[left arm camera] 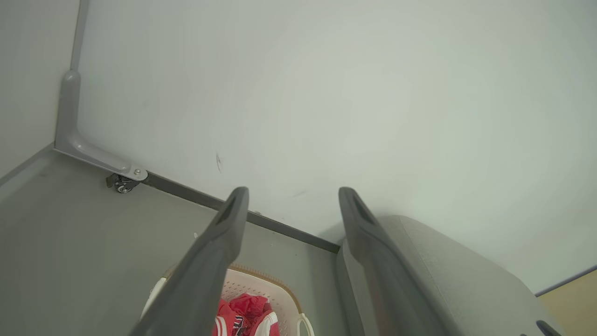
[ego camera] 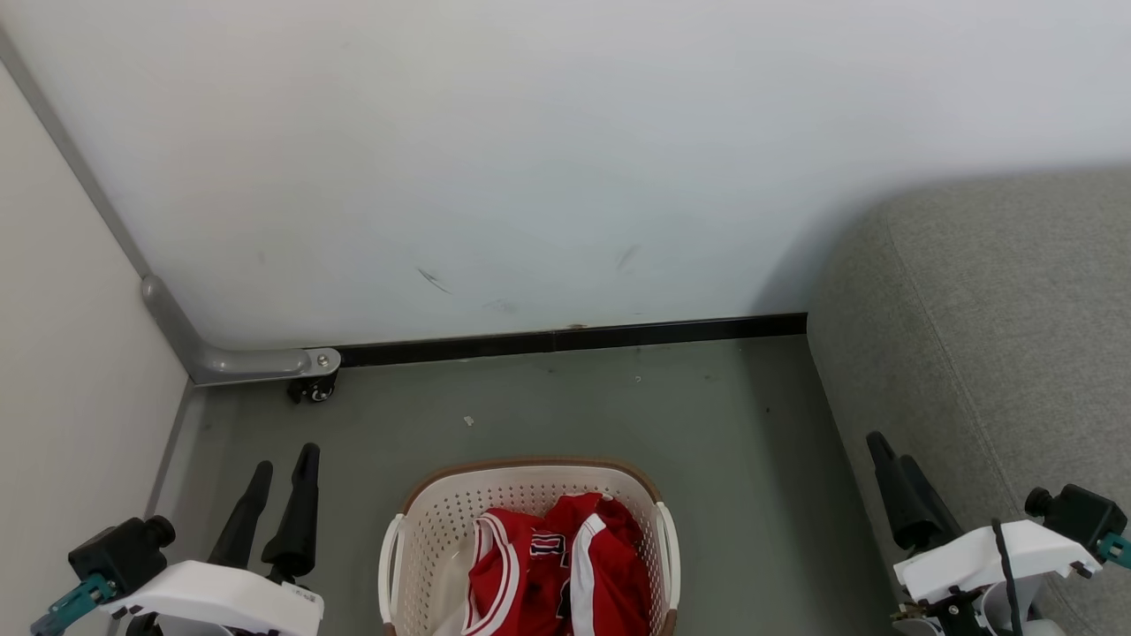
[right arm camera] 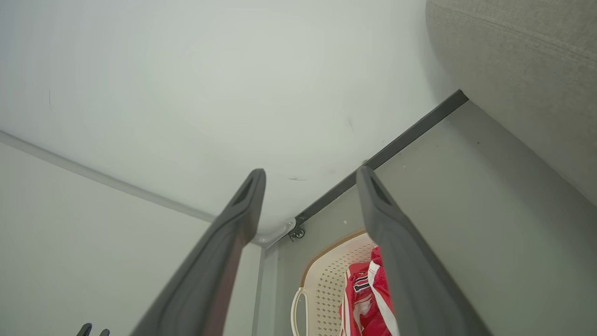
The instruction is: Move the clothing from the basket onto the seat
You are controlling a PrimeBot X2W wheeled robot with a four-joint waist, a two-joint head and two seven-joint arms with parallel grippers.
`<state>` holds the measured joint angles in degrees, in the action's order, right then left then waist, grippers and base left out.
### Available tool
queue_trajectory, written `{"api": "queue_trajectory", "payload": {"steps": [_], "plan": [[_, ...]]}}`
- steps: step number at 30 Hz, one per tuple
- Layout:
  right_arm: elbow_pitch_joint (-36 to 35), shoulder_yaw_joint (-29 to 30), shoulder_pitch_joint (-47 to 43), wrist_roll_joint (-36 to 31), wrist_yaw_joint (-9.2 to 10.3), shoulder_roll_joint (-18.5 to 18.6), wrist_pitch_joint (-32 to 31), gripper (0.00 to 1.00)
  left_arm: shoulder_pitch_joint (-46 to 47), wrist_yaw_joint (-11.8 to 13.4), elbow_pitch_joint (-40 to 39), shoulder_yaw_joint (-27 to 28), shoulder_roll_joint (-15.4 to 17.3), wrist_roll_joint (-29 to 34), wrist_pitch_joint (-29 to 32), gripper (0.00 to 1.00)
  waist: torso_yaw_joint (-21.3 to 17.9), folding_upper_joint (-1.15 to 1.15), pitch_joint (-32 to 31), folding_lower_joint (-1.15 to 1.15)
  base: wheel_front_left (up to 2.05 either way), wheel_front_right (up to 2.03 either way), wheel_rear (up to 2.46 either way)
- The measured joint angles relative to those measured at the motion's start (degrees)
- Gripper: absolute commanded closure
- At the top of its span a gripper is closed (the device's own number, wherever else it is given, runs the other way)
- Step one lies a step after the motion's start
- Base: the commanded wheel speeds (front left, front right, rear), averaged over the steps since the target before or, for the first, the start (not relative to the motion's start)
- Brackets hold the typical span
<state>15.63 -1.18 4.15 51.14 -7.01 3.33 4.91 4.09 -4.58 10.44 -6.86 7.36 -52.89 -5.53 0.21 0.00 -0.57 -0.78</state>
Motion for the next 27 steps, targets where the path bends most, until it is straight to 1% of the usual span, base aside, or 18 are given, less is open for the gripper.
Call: {"api": "queue_trajectory", "payload": {"steps": [8, 13, 18, 27], "plan": [[-0.5, -0.1, 1.0, -7.1, -0.02, -0.3, 1.6, 0.0, 0.0, 0.9, -0.9, -0.8, 0.1, 7.3, -1.3, 0.0, 0.0, 0.0, 0.5, 0.41, 0.0, 0.0, 0.0], [-0.9, 0.0, 1.1, -11.8, -0.03, -0.4, 2.6, 0.0, 0.2, 1.1, -1.6, -1.2, -0.1, 11.4, -2.2, 0.0, 0.0, 0.0, 0.7, 0.59, 0.0, 0.0, 0.0], [-1.7, 0.0, 1.2, -16.3, -0.03, -0.5, 3.4, 0.0, 0.4, 1.2, -2.2, -1.4, -0.2, 15.6, -3.2, 0.0, 0.2, 0.0, 0.7, 0.68, 0.0, 0.0, 0.0], [-2.6, -0.4, 2.5, -25.3, -0.04, -0.6, 5.3, 0.0, 1.4, 1.4, -2.7, -1.5, -0.4, 23.9, -5.2, 0.0, 0.8, 0.0, 0.6, 0.72, 0.0, 0.0, 0.0]]}}
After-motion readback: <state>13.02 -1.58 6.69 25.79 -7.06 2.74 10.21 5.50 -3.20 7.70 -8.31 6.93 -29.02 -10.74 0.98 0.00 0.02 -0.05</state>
